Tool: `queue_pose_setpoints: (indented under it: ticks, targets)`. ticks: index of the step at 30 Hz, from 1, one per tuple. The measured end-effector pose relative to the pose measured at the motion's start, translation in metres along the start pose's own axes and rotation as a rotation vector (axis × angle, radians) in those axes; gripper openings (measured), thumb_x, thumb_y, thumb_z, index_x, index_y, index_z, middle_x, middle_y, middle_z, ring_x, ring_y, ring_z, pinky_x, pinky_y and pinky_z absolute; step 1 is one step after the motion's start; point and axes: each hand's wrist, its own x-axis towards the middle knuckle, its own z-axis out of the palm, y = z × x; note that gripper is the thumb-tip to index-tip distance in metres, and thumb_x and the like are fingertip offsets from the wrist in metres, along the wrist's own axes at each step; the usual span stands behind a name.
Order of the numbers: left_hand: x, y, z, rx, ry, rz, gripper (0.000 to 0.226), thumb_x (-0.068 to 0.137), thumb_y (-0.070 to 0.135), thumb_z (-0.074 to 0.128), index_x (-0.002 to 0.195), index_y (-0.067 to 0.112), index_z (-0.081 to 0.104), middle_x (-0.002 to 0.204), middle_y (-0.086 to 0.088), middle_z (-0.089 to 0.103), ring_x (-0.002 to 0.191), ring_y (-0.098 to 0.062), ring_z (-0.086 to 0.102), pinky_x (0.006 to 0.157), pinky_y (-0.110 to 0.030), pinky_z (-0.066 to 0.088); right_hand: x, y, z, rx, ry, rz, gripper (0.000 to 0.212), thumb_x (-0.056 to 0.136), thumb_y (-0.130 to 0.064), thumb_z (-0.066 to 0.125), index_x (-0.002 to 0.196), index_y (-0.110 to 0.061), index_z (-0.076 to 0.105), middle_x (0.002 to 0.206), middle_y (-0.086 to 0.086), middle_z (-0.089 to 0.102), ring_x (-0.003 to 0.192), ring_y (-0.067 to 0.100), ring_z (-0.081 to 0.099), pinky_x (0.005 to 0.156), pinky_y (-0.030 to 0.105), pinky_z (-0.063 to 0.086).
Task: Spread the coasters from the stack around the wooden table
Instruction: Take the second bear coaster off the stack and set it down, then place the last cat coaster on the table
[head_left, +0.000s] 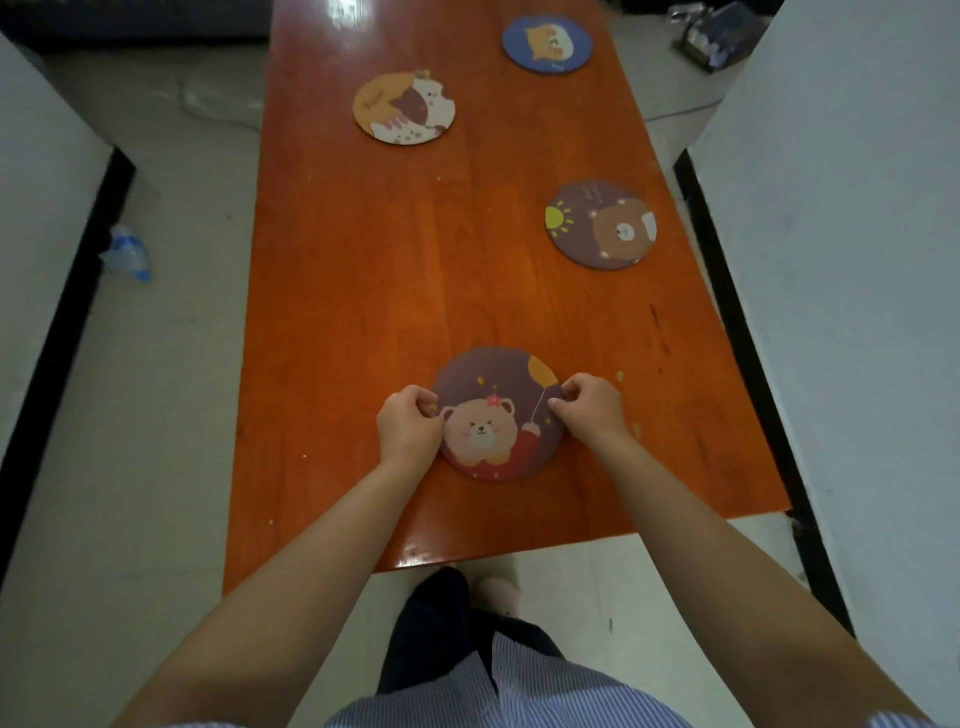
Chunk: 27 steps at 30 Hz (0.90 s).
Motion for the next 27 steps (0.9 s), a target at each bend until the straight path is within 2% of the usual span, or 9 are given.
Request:
queue_pose_setpoints:
  ticks: [4,7,10,12,15,20,24,27]
  targets:
    - [-0.009,0.001,0.000,0.001,-0.010,0.040,0.015,0.076,0.008,0.068,0.073,0.012,0.054,0.059,0.007,0.045,0.071,-0.021,0.048,0.061,-0.030,0.036,0.001,0.006,0.001,-0.038,0.009,-0.013,0.010,0.084,-0.009,0.062,0.081,0.001,0.061,0.076,0.009,0.051,0.070,0.022,0.045,0.054,0.025,0.032]
    - [-0.011,-0.003,-0.003,0.030,-0.008,0.055,0.010,0.074,0.002,0.065,0.074,0.008,0.058,0.059,0.007,0.044,0.072,-0.021,0.048,0.062,-0.029,0.034,-0.002,0.012,0.006,-0.060,0.011,-0.031,0.017,0.086,-0.012,0.062,0.087,0.006,0.063,0.075,0.009,0.051,0.070,0.022,0.046,0.056,0.026,0.033]
    - [-0.012,-0.003,-0.004,0.053,0.023,0.060,0.013,0.073,-0.007,0.060,0.073,0.006,0.060,0.062,0.005,0.043,0.073,-0.019,0.046,0.063,-0.026,0.032,-0.006,0.013,0.010,-0.068,0.044,-0.032,0.019,0.087,-0.014,0.062,0.091,0.005,0.060,0.077,0.011,0.053,0.073,0.027,0.052,0.045,0.023,0.030]
    - [-0.014,-0.002,-0.005,0.042,0.033,0.053,0.012,0.074,-0.008,0.058,0.076,0.004,0.061,0.071,-0.002,0.048,0.075,-0.020,0.047,0.064,-0.026,0.033,-0.009,0.011,0.013,-0.076,0.061,-0.004,0.022,0.088,-0.014,0.060,0.102,0.002,0.055,0.091,0.016,0.060,0.088,0.032,0.058,0.056,0.025,0.040]
    - [-0.012,0.000,-0.009,0.062,-0.009,0.095,0.013,0.077,-0.005,0.056,0.085,0.001,0.063,0.083,-0.012,0.054,0.082,-0.026,0.052,0.067,-0.025,0.034,-0.016,0.003,0.016,-0.191,0.087,0.023,0.033,0.090,-0.014,0.056,0.118,-0.002,0.046,0.119,0.020,0.054,0.108,0.036,0.052,0.083,0.041,0.048]
    - [0.002,-0.008,-0.031,0.153,-0.152,0.266,0.013,0.082,0.005,0.056,0.092,0.003,0.062,0.098,-0.016,0.060,0.091,-0.026,0.055,0.071,-0.023,0.036,-0.019,-0.034,0.038,-0.366,0.214,-0.140,0.040,0.090,-0.014,0.055,0.127,-0.001,0.045,0.133,0.023,0.045,0.123,0.039,0.040,0.098,0.047,0.041]
    - [0.040,-0.035,-0.084,0.317,-0.145,0.383,0.019,0.086,0.012,0.052,0.103,0.007,0.059,0.108,-0.012,0.060,0.101,-0.025,0.053,0.082,-0.032,0.046,-0.008,-0.098,0.086,-0.369,0.146,-0.322,0.045,0.092,-0.022,0.051,0.133,-0.005,0.044,0.148,0.019,0.036,0.139,0.034,0.025,0.113,0.049,0.025]
    - [0.087,-0.066,-0.137,0.476,-0.147,0.461,0.023,0.088,0.012,0.048,0.109,0.006,0.057,0.116,-0.013,0.058,0.109,-0.029,0.050,0.090,-0.036,0.044,0.008,-0.160,0.134,-0.320,0.109,-0.291,0.048,0.094,-0.029,0.048,0.139,-0.014,0.038,0.154,0.013,0.024,0.144,0.032,0.012,0.115,0.054,0.016]
